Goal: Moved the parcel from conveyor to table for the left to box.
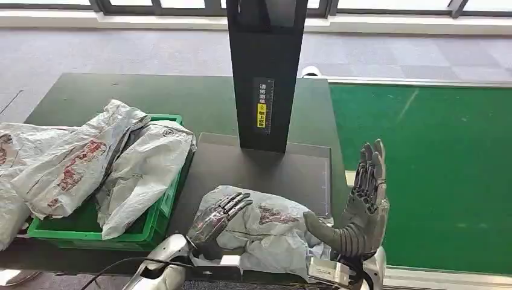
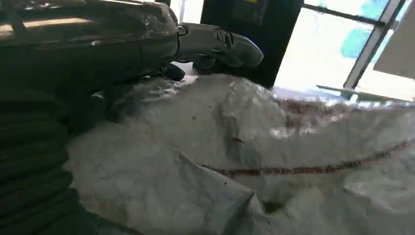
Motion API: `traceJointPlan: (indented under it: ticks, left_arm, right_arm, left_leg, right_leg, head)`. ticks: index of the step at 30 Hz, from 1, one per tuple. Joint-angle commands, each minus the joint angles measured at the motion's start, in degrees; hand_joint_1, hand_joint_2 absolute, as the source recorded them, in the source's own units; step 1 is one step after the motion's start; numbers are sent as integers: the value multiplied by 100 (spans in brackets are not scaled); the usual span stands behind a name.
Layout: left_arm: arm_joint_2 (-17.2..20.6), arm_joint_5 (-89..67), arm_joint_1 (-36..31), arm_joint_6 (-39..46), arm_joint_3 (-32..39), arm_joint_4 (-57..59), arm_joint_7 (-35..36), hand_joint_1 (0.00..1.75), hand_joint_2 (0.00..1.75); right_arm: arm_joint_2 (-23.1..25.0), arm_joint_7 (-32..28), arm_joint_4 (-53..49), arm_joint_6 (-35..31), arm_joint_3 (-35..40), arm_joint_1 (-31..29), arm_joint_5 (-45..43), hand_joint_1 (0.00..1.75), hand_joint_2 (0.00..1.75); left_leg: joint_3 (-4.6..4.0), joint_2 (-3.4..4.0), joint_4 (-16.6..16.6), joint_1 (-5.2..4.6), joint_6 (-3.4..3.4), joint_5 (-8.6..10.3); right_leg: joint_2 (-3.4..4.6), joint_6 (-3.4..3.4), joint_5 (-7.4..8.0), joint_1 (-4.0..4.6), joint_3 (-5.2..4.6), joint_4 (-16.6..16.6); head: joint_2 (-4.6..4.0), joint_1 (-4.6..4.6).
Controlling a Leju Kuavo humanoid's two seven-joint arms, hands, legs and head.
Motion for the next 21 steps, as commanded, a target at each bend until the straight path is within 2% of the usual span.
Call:
traceJointPlan:
  ticks: [1,2,3,4,7,14,21]
  left_arm:
    - [159,-285,-170,-203,-787,1566,-68,0,175]
    - [145,-321,-116,81,-714,1419,-40,0,175]
    - [143,-350,-99,218,-693,1325,-26,17,175]
    - [132,-365,-73,356,-637,1166,-3,175,175]
    - [176,-412,113,442,-473,419,57,175,175]
    - [193,-544,286,520,-411,79,172,175,175]
    - [-152,-721,23,558,-416,103,234,175,175]
  right_arm:
    - [-74,2,756,160,182,-430,-64,0,175]
    - [-58,2,731,159,181,-395,-47,0,175]
    - [-55,2,712,155,176,-379,-36,0,175]
    - [-51,2,689,160,169,-361,-22,0,175]
    - [-55,2,685,220,162,-376,-34,0,175]
    - [-70,2,740,240,182,-446,-81,0,175]
    - [-166,2,475,141,-41,-245,-80,0,175]
  left_leg:
    - [40,22,-33,2,1,6]
    - [37,20,-30,3,1,6]
    - [26,17,-12,4,0,-2]
    - [30,19,-21,5,0,3]
    - [31,3,-12,1,0,0]
    - [26,-2,-6,2,4,3]
    - [17,-23,-11,3,8,17]
  right_leg:
    - [24,-7,14,3,34,-35]
    - [21,-7,12,4,34,-32]
    - [19,-6,4,4,22,-14]
    - [21,-8,10,6,26,-24]
    - [2,-5,-1,1,34,-11]
    - [-9,-4,-1,3,33,-6]
    - [-30,-4,9,4,31,-14]
  head:
    - [0,0]
    - [0,0]
    - [0,0]
    - [0,0]
    - [0,0]
    - [0,0]
    - [0,0]
